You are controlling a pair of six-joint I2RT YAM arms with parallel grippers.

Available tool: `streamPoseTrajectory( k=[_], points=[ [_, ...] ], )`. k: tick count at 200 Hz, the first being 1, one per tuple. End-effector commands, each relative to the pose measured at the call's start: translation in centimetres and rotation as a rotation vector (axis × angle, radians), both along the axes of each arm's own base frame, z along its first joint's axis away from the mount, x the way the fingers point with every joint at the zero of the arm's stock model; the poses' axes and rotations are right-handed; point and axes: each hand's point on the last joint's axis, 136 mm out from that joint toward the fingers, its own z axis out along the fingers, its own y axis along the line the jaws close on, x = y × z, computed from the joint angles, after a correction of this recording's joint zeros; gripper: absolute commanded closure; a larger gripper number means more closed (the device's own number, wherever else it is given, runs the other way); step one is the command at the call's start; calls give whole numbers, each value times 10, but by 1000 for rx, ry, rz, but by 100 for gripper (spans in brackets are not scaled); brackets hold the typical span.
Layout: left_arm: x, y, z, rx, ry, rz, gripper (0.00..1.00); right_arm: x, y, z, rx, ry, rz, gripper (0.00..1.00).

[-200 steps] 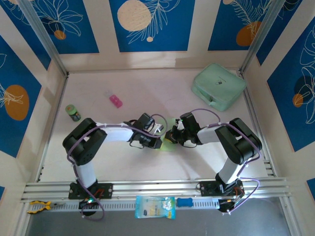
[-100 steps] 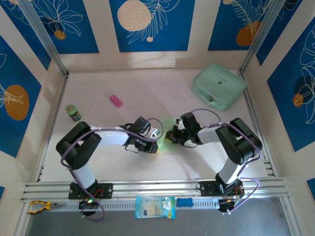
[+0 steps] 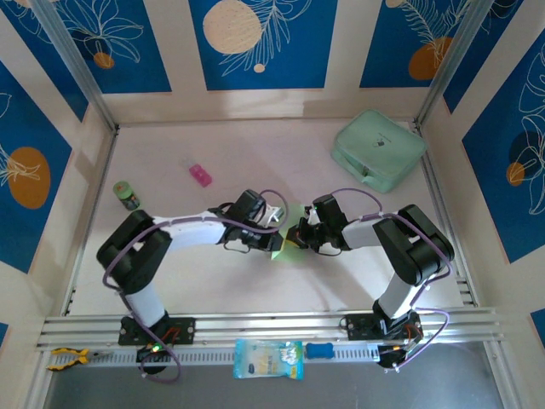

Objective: Fold a paper plane with a square sheet of paper (pick it up from the middle)
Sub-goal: Fold the triangle a second time at the center of the table.

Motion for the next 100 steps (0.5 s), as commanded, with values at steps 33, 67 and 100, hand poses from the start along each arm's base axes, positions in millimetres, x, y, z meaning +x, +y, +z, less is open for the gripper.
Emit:
streamPoseTrajectory(
  k=[33,67,100],
  points=[
    [-10,18,-52,126,100,14,99,-18,-16,-24,-83,96,-17,100],
    [-32,42,-75,183,144,25,99,-13,-12,-17,-64,71,-2,100],
    [-35,43,-77,182,154,32,100,-2,-2,2,-23,14,26,100]
  ],
)
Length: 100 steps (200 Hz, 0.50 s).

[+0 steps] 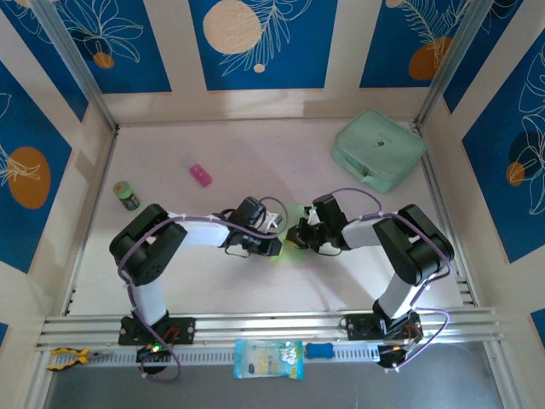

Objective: Fold a paper plane with a square sheet of paper (pick it up from the middle)
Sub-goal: Fold the triangle a second time at the center of the table.

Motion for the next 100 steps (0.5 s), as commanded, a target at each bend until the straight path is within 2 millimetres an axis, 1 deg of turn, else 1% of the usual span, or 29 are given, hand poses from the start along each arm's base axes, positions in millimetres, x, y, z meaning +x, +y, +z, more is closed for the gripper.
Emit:
streamPoseTrajectory(
  k=[1,19,31,53,75,100],
  points=[
    [-30,36,-40,160,137,24,100,-1,-3,2,-25,8,13,100],
    [-28,34,-37,153,131,24,100,4,3,17,-8,-36,26,100],
    [-26,33,-35,149,126,25,100,3,9,24,4,-56,49,100],
    [-26,31,-35,142,126,25,100,-4,18,25,6,-65,78,100],
    [-25,31,-34,141,124,32,100,-12,18,12,-23,-35,71,100],
    [-24,31,-32,135,117,37,100,-25,7,-16,-87,52,45,100]
  ],
)
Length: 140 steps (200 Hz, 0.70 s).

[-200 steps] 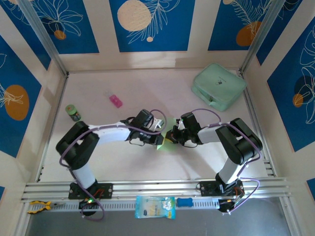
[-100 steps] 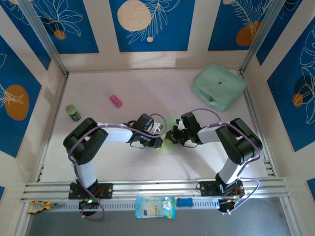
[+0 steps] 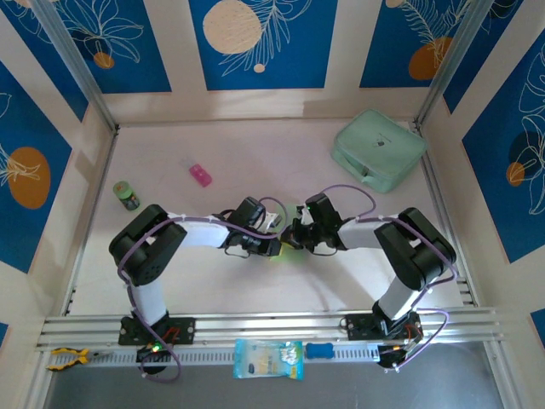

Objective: Fold a paper plane with a square sheet of paper (pick it up from the middle)
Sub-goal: Fold the triangle a second time at the center of the table.

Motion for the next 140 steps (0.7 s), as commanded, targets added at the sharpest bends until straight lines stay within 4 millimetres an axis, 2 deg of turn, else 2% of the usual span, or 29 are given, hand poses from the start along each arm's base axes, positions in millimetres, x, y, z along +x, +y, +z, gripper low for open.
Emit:
streamPoseTrajectory(
  k=[1,30,99,140],
  points=[
    [-24,31,-33,140,108,25,100,-15,-12,-27,-73,87,-25,100],
    [-24,33,-34,145,109,26,100,-10,-33,-36,-90,98,-97,100],
    [-27,33,-40,152,129,24,100,19,-65,-26,-101,44,-202,100],
    [-29,33,-43,150,139,21,100,27,-85,-31,-132,35,-301,100]
  ],
)
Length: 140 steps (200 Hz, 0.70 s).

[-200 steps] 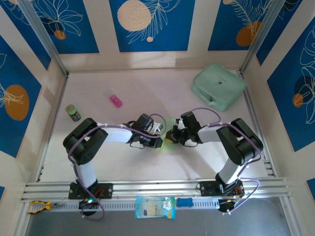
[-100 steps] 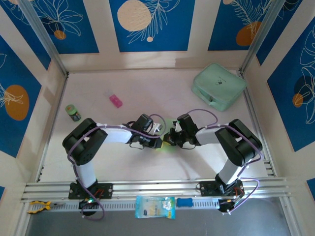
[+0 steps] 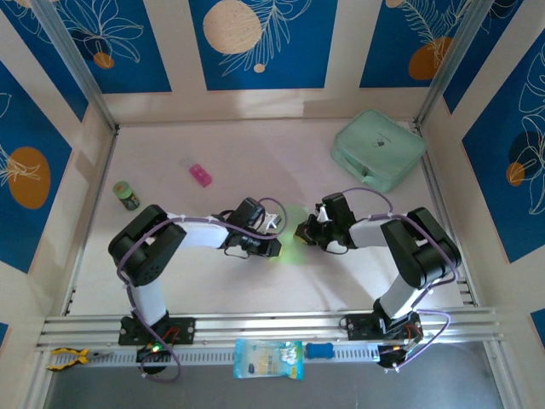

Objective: Fold a paper plane with a square sheet of paper (pick it up from the middle)
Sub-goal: Fold the triangle a second time at the center of the table.

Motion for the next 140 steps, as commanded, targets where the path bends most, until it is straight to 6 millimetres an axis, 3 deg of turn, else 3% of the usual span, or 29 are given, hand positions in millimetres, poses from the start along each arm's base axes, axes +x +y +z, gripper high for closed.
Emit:
streamPoseTrajectory(
  k=[1,37,66,99,125,140],
  points=[
    [-27,32,-43,152,133,20,100,1,-32,-17,-103,23,-113,100],
    [-28,32,-44,149,138,17,100,6,-48,-12,-139,1,-174,100],
    [-28,31,-43,143,138,18,100,9,-43,13,-100,-92,-149,100],
    [-28,30,-43,140,141,16,100,3,-10,34,-26,-145,-42,100],
    [-26,29,-41,136,136,21,100,-6,15,29,18,-112,29,100],
    [-26,28,-39,131,135,20,100,-11,20,18,2,-73,46,100]
  ],
)
